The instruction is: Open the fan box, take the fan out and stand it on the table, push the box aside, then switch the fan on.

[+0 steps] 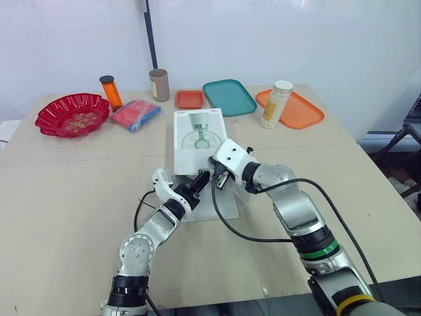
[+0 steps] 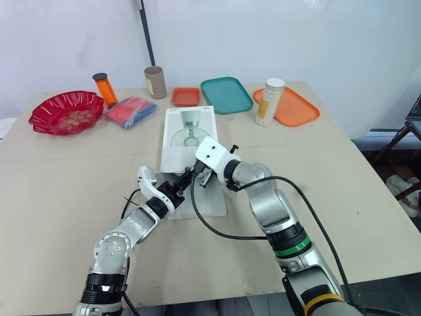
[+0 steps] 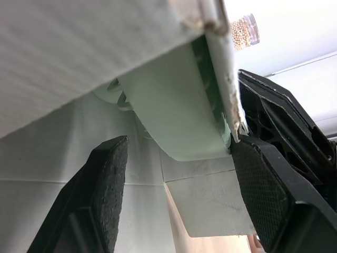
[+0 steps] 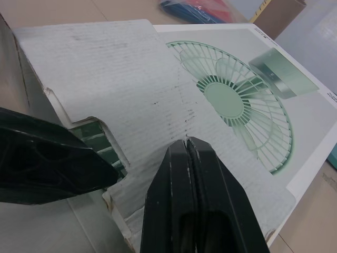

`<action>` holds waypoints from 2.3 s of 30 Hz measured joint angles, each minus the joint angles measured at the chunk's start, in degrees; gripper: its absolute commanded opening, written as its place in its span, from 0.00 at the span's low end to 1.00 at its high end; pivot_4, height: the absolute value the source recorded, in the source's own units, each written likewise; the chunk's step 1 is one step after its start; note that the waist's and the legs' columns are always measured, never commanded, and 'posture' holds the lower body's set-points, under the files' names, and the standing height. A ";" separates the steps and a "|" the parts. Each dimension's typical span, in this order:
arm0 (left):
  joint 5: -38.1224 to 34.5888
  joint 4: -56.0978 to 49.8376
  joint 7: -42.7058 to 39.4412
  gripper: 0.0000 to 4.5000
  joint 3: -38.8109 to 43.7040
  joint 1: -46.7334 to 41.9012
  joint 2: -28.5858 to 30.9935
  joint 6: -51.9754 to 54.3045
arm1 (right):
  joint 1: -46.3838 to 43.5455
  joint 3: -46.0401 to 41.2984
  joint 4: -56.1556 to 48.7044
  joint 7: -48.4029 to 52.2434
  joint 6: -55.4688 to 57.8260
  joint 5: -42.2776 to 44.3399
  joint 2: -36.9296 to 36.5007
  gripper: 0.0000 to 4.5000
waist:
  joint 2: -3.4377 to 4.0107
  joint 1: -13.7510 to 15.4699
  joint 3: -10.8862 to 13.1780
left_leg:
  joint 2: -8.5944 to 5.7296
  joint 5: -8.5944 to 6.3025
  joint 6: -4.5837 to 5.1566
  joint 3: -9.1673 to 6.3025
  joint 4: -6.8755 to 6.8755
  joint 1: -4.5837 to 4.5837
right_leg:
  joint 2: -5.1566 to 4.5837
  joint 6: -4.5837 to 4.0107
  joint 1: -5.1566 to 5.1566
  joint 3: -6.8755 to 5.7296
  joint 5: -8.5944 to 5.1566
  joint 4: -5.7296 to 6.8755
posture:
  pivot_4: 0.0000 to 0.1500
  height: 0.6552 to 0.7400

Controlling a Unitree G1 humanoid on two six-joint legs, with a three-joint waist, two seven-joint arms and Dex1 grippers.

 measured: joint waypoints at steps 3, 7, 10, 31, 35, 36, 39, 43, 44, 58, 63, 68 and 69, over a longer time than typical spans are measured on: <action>-0.72 -0.45 -0.04 0.55 -0.09 -0.01 0.00 0.00 | -0.02 0.00 0.03 -0.02 0.05 -0.01 0.24 0.00 | 0.00 -0.03 0.00 | 0.00 0.00 0.00 0.00 -0.01 0.00 | 0.00 0.01 0.00 0.00 -0.01 0.00 | 1.00 0.83; -0.92 -0.46 0.37 0.55 -0.05 0.00 0.00 -0.04 | -0.04 0.01 0.03 -0.02 0.06 -0.01 0.28 0.00 | 0.00 -0.08 0.00 | 0.00 0.00 0.00 0.00 -0.01 0.00 | 0.00 0.01 0.00 0.00 -0.01 -0.01 | 1.00 0.83; -1.07 -0.47 0.50 0.55 -0.02 0.04 0.00 -0.16 | -0.05 0.03 0.03 -0.02 0.06 -0.01 0.29 0.00 | 0.00 -0.10 0.00 | 0.00 0.00 0.00 0.00 -0.01 0.00 | 0.00 0.01 0.00 0.00 -0.01 -0.01 | 1.00 0.83; -4.93 -5.16 4.65 0.29 -0.16 3.98 0.14 -0.97 | -0.12 1.29 -0.93 0.01 0.63 -0.14 0.23 0.00 | 0.00 -0.29 0.00 | 0.02 -0.01 -0.02 -0.01 -0.10 0.00 | 0.00 0.03 -0.02 0.01 -0.06 -0.04 | 1.00 0.83; -7.83 -8.73 8.13 0.29 -0.35 6.01 0.14 0.07 | -0.13 2.04 -1.84 -0.10 1.07 -0.57 0.12 0.00 | -0.01 -0.30 0.01 | 0.02 -0.02 -0.03 -0.01 -0.10 -0.01 | 0.00 0.04 -0.03 0.02 -0.07 -0.06 | 1.00 0.83; -8.32 -9.48 8.87 0.29 -0.47 6.53 0.14 0.28 | -0.13 2.12 -1.92 -0.15 1.15 -0.65 0.07 0.00 | -0.01 -0.30 0.01 | 0.01 -0.02 -0.03 -0.01 -0.10 -0.01 | 0.00 0.04 -0.03 0.02 -0.07 -0.06 | 1.00 0.83; -10.25 -11.57 11.35 0.29 -0.76 7.98 0.17 1.21 | -0.20 2.26 -2.56 -0.43 2.43 -1.00 0.15 0.00 | -0.01 -0.29 0.01 | 0.02 -0.02 -0.03 -0.02 -0.10 0.00 | 0.00 0.04 -0.02 0.01 -0.07 -0.06 | 1.00 0.83; -12.16 -13.12 13.80 0.29 -0.80 8.84 0.19 1.94 | -0.65 2.14 -3.16 -0.66 5.03 -0.98 0.87 0.00 | -0.01 -0.28 0.01 | 0.01 -0.02 -0.04 -0.01 -0.10 0.00 | 0.00 0.03 -0.02 0.01 -0.07 -0.06 | 1.00 0.83; -12.54 -13.38 14.29 0.29 -0.81 9.01 0.20 1.97 | -0.84 2.19 -3.23 -0.78 5.58 -0.98 0.95 0.00 | -0.01 -0.29 0.01 | 0.01 -0.01 -0.04 -0.01 -0.10 0.00 | 0.00 0.03 -0.02 0.01 -0.07 -0.06 | 1.00 0.83; -20.19 -22.28 21.10 0.29 -1.22 16.16 4.30 2.78 | -1.97 2.84 -3.21 -1.01 6.88 -0.02 1.19 0.00 | 0.00 -0.28 0.02 | 0.02 -0.02 -0.04 -0.02 -0.12 -0.02 | 0.00 -0.01 -0.05 0.01 -0.10 -0.06 | 1.00 0.83; -21.94 -24.58 21.24 0.29 -1.48 18.88 6.26 2.40 | -2.44 3.31 -2.48 -0.95 6.69 0.06 1.19 0.00 | 0.01 -0.27 0.03 | 0.02 -0.03 -0.03 -0.02 -0.13 -0.02 | 0.00 -0.03 -0.06 0.01 -0.13 -0.06 | 1.00 0.83; -22.49 -25.61 22.04 0.29 -2.56 19.78 7.07 1.30 | -2.64 3.32 -2.06 -0.93 6.59 0.06 1.18 0.00 | 0.02 -0.26 0.03 | 0.02 -0.03 -0.03 -0.01 -0.13 -0.01 | 0.01 -0.04 -0.06 0.00 -0.14 -0.07 | 1.00 0.83; -22.58 -26.11 22.41 0.29 -2.79 20.07 7.43 1.05 | -2.81 3.34 -2.04 -0.81 6.60 0.07 1.18 0.00 | 0.01 -0.27 0.03 | 0.02 -0.03 -0.03 -0.01 -0.13 -0.02 | 0.00 -0.04 -0.06 0.00 -0.14 -0.07 | 1.00 0.83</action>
